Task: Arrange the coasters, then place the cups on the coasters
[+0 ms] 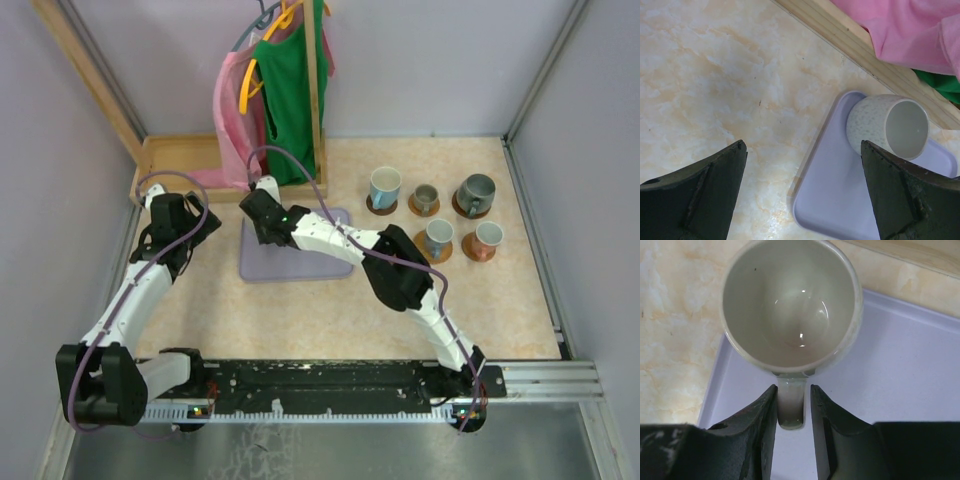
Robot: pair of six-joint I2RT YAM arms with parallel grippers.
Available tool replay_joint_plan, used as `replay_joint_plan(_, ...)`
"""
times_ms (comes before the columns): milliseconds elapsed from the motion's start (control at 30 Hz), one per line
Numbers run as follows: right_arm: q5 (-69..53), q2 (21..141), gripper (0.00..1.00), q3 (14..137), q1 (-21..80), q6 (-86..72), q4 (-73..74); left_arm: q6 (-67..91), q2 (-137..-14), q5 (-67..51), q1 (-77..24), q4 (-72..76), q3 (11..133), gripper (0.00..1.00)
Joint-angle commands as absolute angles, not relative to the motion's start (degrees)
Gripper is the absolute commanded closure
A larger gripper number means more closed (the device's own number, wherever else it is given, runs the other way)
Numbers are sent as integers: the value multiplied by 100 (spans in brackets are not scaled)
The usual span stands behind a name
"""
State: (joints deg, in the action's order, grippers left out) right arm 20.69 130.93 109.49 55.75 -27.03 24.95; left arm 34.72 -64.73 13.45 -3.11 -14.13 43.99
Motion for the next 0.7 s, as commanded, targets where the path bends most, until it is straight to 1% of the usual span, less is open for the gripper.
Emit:
replay_joint_plan(0, 2201, 13264, 67, 11470, 5600, -2619, 2476, 3498, -6390, 1296, -271, -1373, 4342, 0)
replay_joint_plan(200, 2233, 13297, 85, 11496, 5600, -2592, 2447, 3489, -6381, 1292, -272, -1371, 4345, 0)
replay_joint_plan(267, 2225, 13313, 88, 11488, 5603, -2593, 2465, 3489, -6381, 1292, -271, -1371, 4342, 0)
replay_joint_plan(333, 2219, 13339, 100, 11468, 5603, -2586, 2500, 3491, -6381, 1283, -270, -1371, 4342, 0)
replay_joint_plan(500, 2240, 13223, 100, 11241, 5601, -2618, 2408, 3489, -6381, 1282, -270, -1371, 4341, 0)
replay_joint_plan(667, 2279, 12677, 100, 10649, 5599, -2645, 2108, 3483, -6374, 1298, -271, -1371, 4343, 0)
